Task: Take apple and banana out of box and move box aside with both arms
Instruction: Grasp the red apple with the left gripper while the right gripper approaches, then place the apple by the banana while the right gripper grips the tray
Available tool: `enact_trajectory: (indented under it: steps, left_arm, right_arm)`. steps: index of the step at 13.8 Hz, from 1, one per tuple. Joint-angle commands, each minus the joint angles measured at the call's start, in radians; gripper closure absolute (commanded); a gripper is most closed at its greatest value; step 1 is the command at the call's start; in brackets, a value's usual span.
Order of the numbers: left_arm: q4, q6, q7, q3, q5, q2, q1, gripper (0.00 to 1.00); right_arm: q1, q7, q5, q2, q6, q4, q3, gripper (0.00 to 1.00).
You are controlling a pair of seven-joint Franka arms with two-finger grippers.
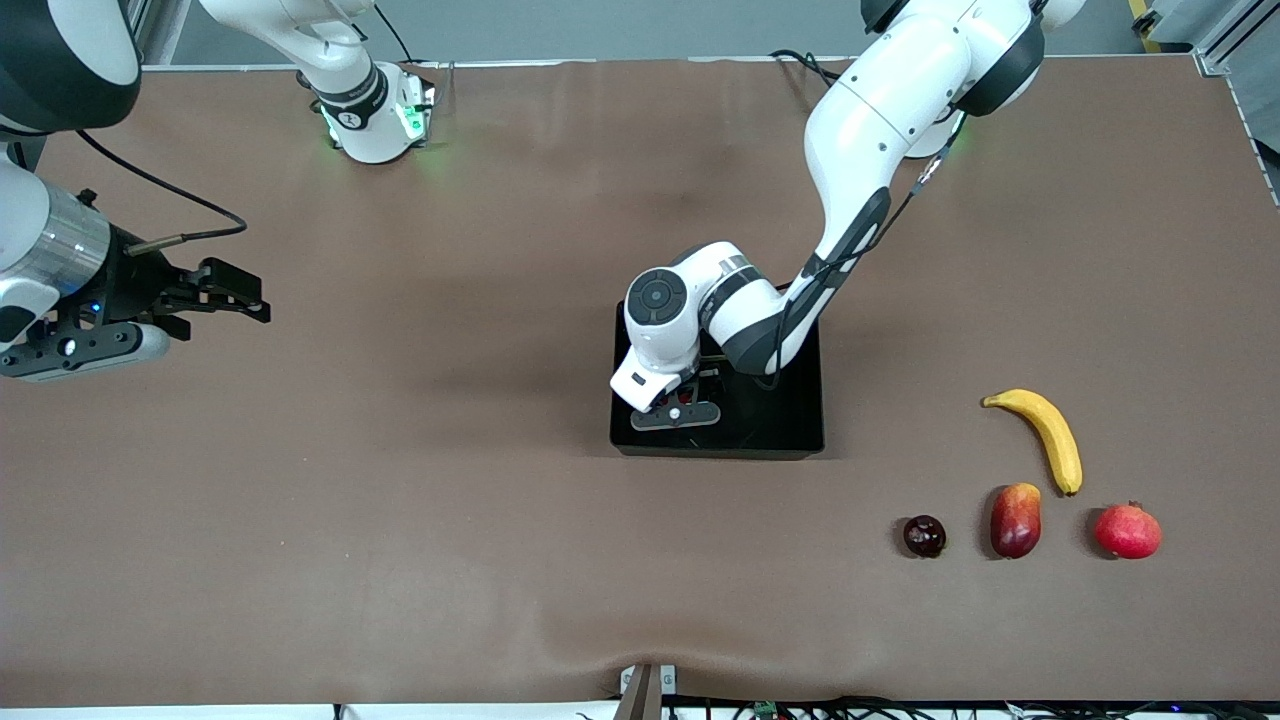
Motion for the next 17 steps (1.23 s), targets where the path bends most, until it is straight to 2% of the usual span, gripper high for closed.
enact_trajectory:
  steps: [1,3,6,9,11,15,17]
  left_arm:
    - [-0.001,0.005,0.002,-0.002,-0.002,0.011,0.005,0.49]
    - [0.005,0.005,0.0,-0.003,-0.004,0.006,0.007,0.77]
    - [0.008,-0.006,0.002,-0.003,-0.024,-0.01,0.016,0.92]
    - [0.008,-0.024,0.0,-0.008,-0.036,-0.052,0.021,0.95]
    - [0.01,-0.09,0.0,-0.012,-0.05,-0.082,0.03,0.95]
    - [0.008,-0.18,0.017,-0.017,-0.087,-0.203,0.068,0.95]
    - [0.005,-0.242,0.095,-0.015,-0.131,-0.282,0.119,0.94]
  right_arm:
    - [0.006,0.002,-0.001,-0.006,0.009,-0.017,-0.004,0.0]
    - [0.012,0.002,0.013,-0.002,0.016,-0.018,-0.004,0.0]
    - [0.044,0.002,0.013,0.004,0.038,-0.02,-0.004,0.0]
    - [0.068,0.003,0.013,0.048,0.079,-0.024,-0.004,0.0]
    - [0.087,0.015,0.013,0.097,0.114,-0.024,-0.004,0.0]
    - [0.177,0.166,0.013,0.162,0.202,-0.026,-0.004,0.0]
    - [0.228,0.248,0.011,0.189,0.241,-0.026,-0.004,0.0]
